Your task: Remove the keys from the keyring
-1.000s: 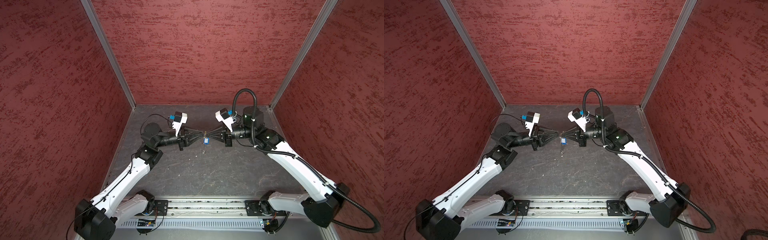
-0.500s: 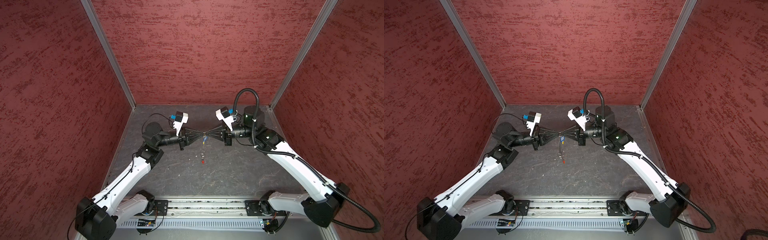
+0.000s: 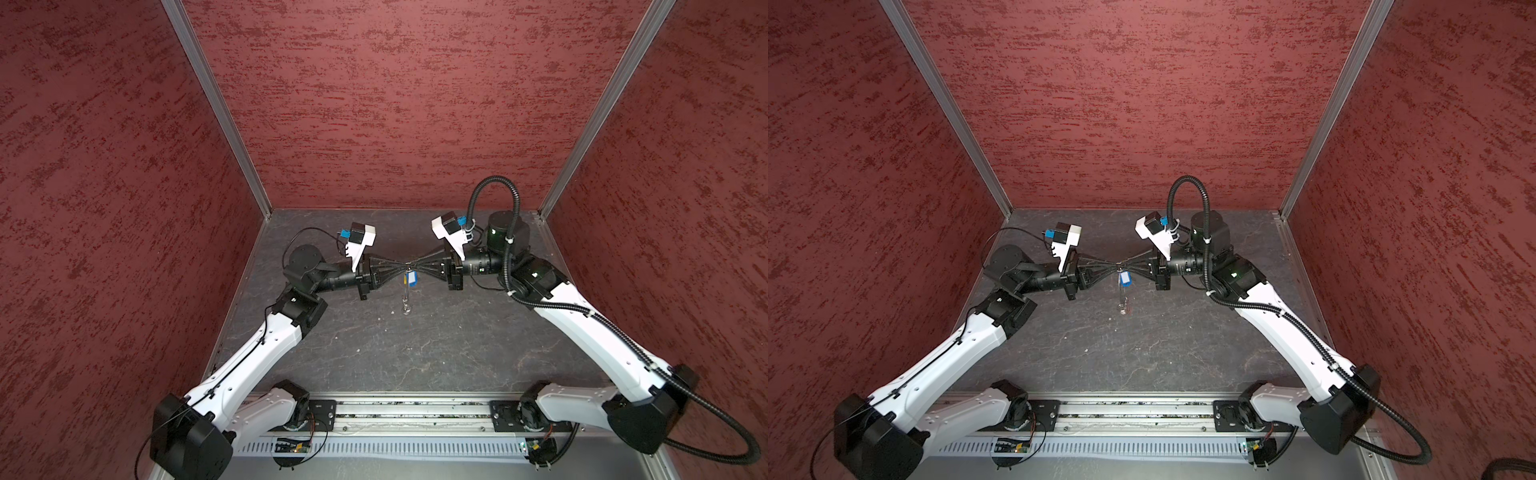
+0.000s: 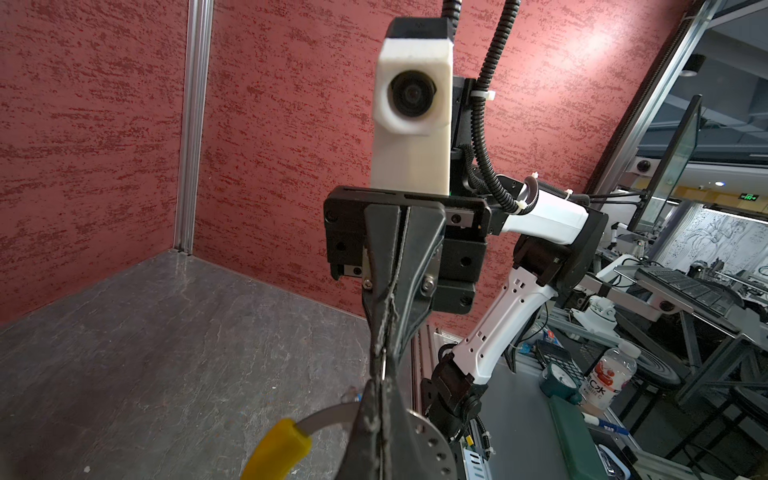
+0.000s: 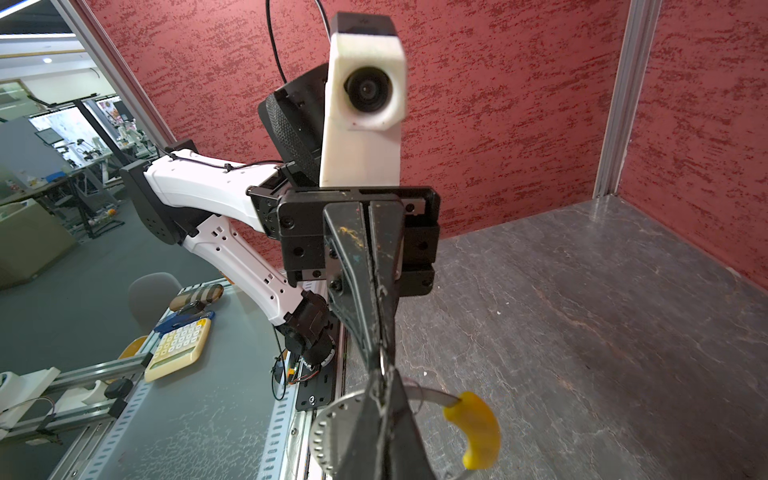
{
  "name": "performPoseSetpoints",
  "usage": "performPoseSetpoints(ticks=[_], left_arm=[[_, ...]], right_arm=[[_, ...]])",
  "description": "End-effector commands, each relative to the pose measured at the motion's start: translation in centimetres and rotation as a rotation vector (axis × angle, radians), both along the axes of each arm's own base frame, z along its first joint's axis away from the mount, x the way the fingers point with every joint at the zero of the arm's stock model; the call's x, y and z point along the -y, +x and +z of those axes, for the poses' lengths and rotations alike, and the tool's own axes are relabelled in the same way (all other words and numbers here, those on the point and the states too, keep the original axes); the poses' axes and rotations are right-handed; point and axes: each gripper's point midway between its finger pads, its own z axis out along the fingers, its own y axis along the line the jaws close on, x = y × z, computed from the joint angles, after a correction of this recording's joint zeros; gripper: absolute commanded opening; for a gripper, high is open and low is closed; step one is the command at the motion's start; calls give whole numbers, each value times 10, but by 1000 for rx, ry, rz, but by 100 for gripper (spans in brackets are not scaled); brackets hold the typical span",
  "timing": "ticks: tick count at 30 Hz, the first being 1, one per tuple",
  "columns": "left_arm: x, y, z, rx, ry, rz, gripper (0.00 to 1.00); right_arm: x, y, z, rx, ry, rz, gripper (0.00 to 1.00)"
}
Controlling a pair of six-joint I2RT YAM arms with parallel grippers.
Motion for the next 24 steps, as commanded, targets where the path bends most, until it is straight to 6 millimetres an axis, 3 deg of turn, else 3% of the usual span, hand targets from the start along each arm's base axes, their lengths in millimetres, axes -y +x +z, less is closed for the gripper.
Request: performPoseSetpoints(ticks=[1,2,5,8,10,19,24], left_arm=[[0,-7,11,43,-25,-4,0],[-1,-7,13,50,-33,8,0],[-4,-8,21,83,-74,37,0],[-6,-9,26,94,-100,55,0],[-8,-11,29,106,-111,60,0],[-11,-19,34,141,-133,49,0],[-10,-21,31,138,-135,40,0]], right_arm=[[-7,-5,12,52,28,25,0],[-6,-4,13,55,34,20,0],[-3,-1,18,74,61,-31,17],[3,2,22,109,102,-98,41],[8,3,23,126,125,-136,48],[11,-11,15,114,185,-90,57],[15,-18,33,134,275,-81,57]])
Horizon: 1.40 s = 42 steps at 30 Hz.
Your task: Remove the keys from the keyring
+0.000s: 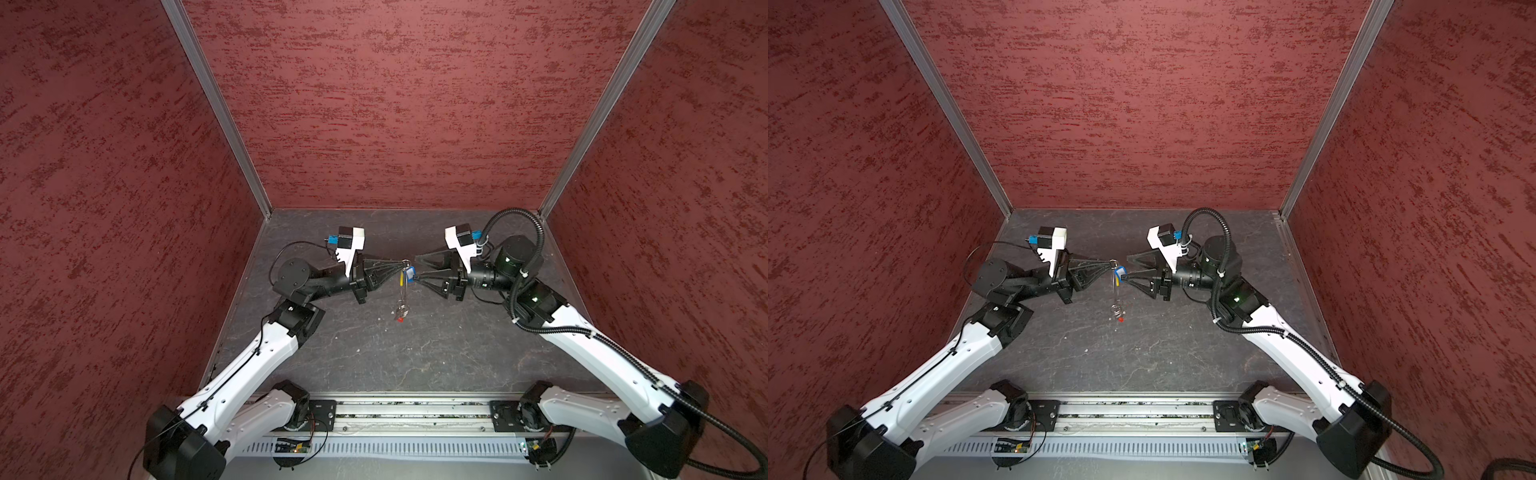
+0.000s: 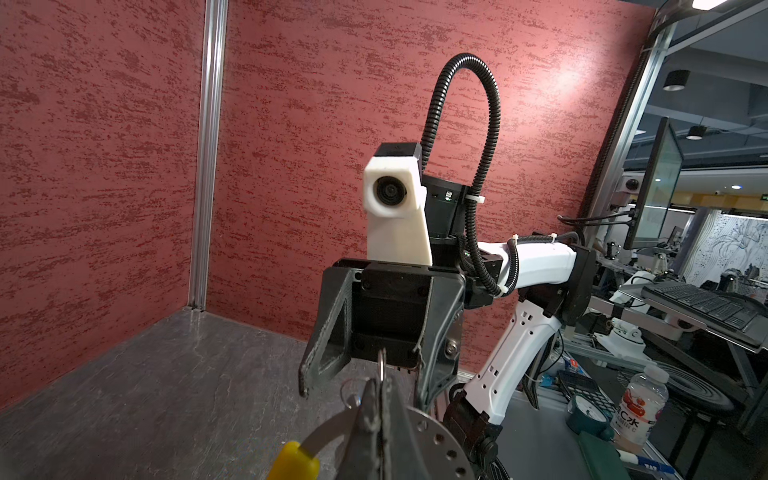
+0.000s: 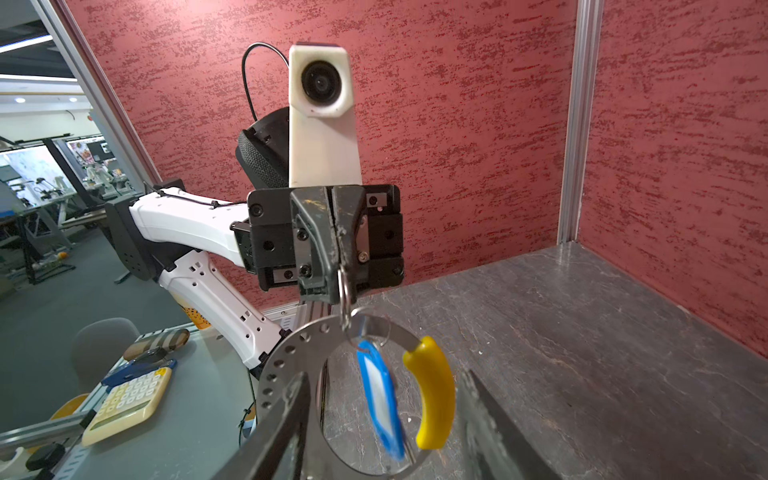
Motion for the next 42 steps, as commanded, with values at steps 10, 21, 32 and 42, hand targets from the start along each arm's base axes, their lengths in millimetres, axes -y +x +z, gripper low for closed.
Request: performPoseSetpoints(ticks=[10,21,32,42], left_arm=[[-2,-5,6,28,-58,3,0],[-1,-6,7,32,-64,5,0],[-1,-4,5,25,-61,17,0],[-2,-4,4,24,-56,24,0]], right_arm=[[13,-13,58,21,313,45,49],[-7,-7,44,-48,280,93,34],[-15,-14,39,-55,261,138,15],[-12,-13,37,-52,269,106,25]])
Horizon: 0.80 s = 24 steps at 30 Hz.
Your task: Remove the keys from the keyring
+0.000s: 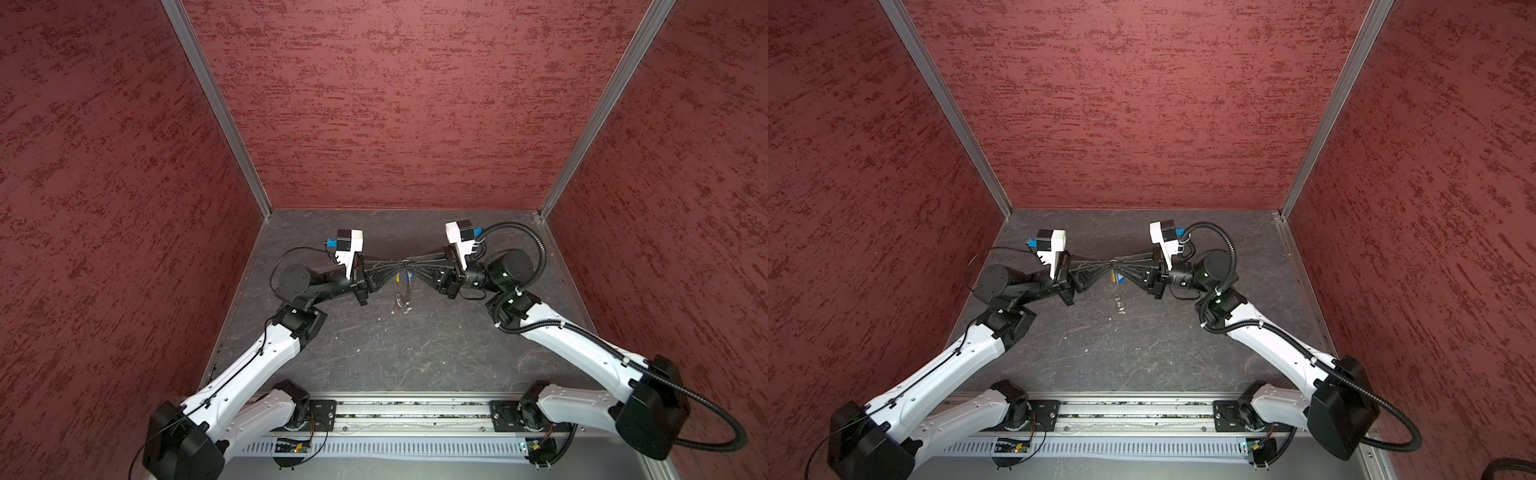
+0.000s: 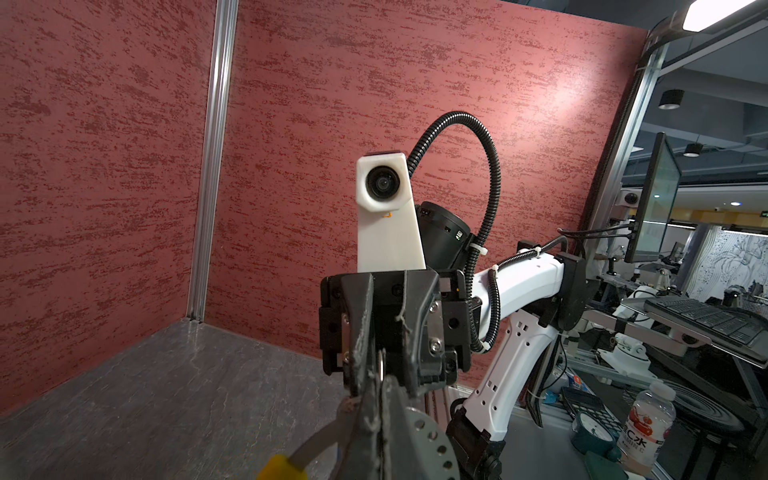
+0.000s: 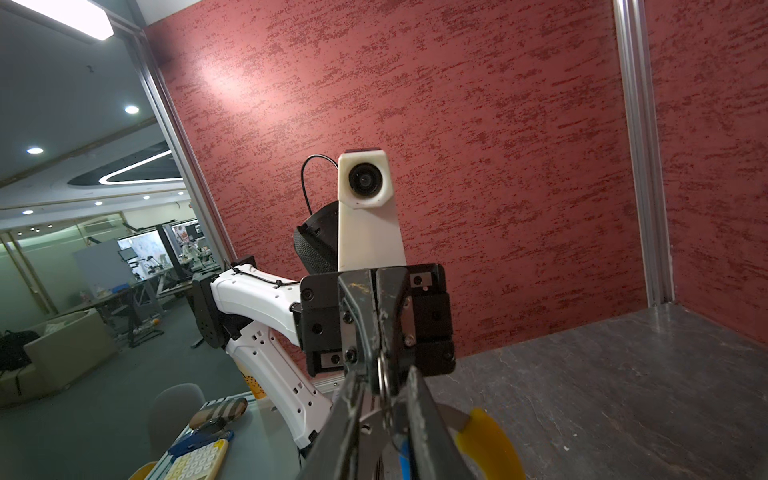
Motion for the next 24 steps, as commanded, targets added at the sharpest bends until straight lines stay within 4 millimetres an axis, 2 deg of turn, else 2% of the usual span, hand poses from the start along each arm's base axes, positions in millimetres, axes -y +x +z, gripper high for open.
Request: performPoseSetpoints(ticks=[1,3,9,17,19,22,24], left_arm=[[-2,-3,3,28,-7,13,0],[-3,-4,3,31,-5,15,0],[-3,-3,1,27,-4,19,0],[-4,-2,1,27,-8,27,0],[-4,-2,2,27,-10,31,0],[-5,-1,3,30,-11,31,0],[-5,-1,3,30,-12,33,0]], right_arm=[[6,-6,16,46,39,-18,26],[9,-7,19,55,52,-40,27],[6,-6,17,48,36,-25,14],[3,-5,10,35,20,-8,10],[1,-4,7,24,9,-5,14],[1,-4,5,21,6,-2,14],[1,-4,4,23,3,-2,9]])
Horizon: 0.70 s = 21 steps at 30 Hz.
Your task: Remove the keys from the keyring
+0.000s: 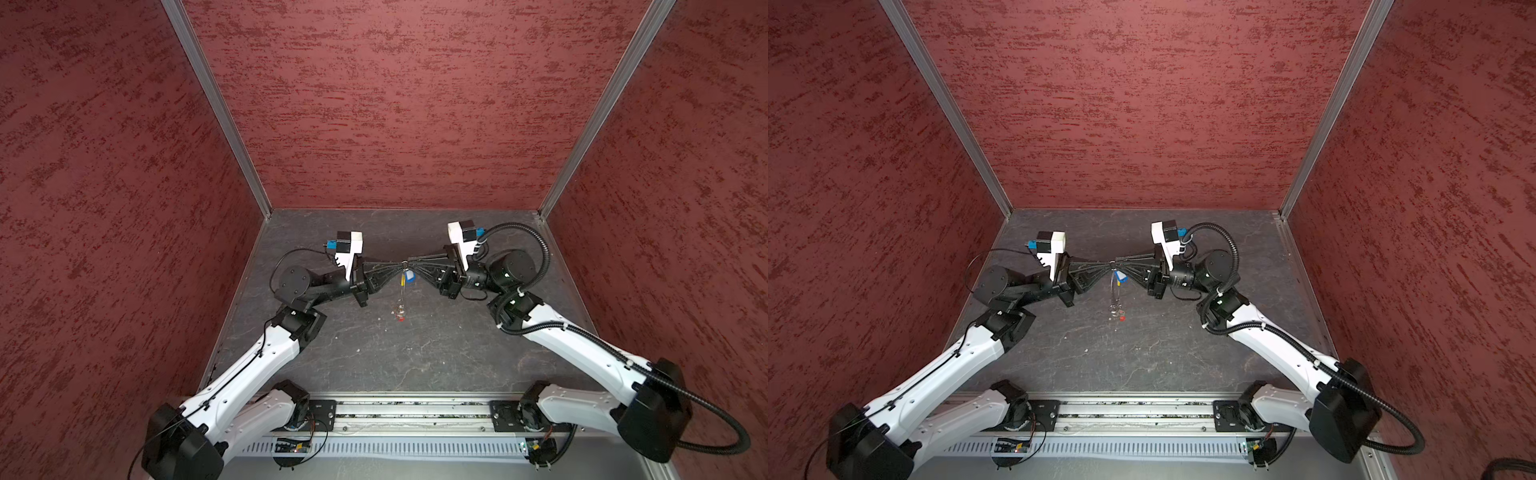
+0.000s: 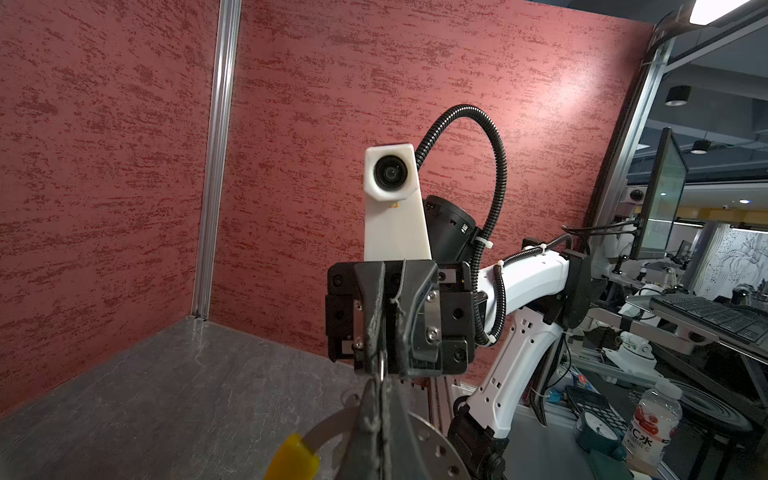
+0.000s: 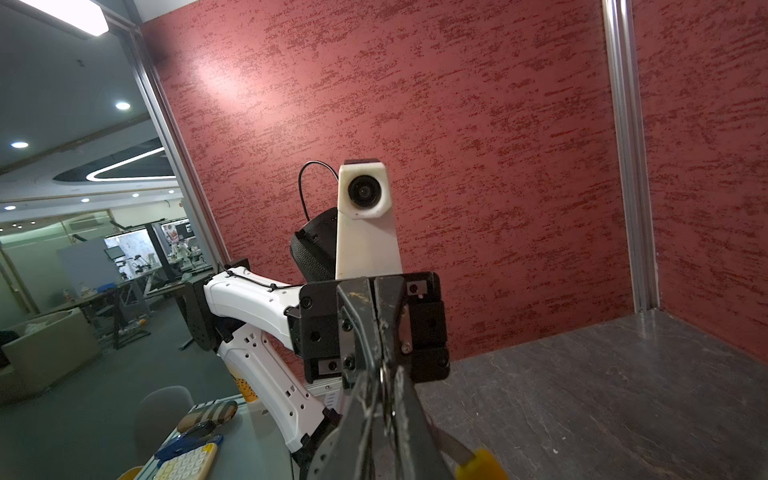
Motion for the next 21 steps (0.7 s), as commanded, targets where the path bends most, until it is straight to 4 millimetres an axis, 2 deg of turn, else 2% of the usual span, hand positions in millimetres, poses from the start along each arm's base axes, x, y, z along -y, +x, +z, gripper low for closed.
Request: performPoseSetpoints(ticks=[1,2,3,8,11,13,16,21], left_arm=[[-3,0,5,23,-15,21,0],[-3,0,6,25,-16,21,0],[-3,0,6,22,-16,21,0],[-3,0,6,2,-4,16,1],[-4,-2,5,-14,19,10,31],[-4,-4,4,-20,39,4,39],[-1,-9,-2,-42,86,-31,39],[2,-9,-6,-69,126,-44,32]], right_arm=[[-1,-5,2,14,1,18,6],[-1,-4,1,13,-1,14,1],[-2,-4,0,12,-5,14,0],[-2,-3,-3,4,-55,3,0],[2,3,-10,4,-134,-32,0],[4,4,-14,4,-192,-26,0],[4,-1,-18,31,-274,-2,0],[7,-7,-21,74,-362,28,0]])
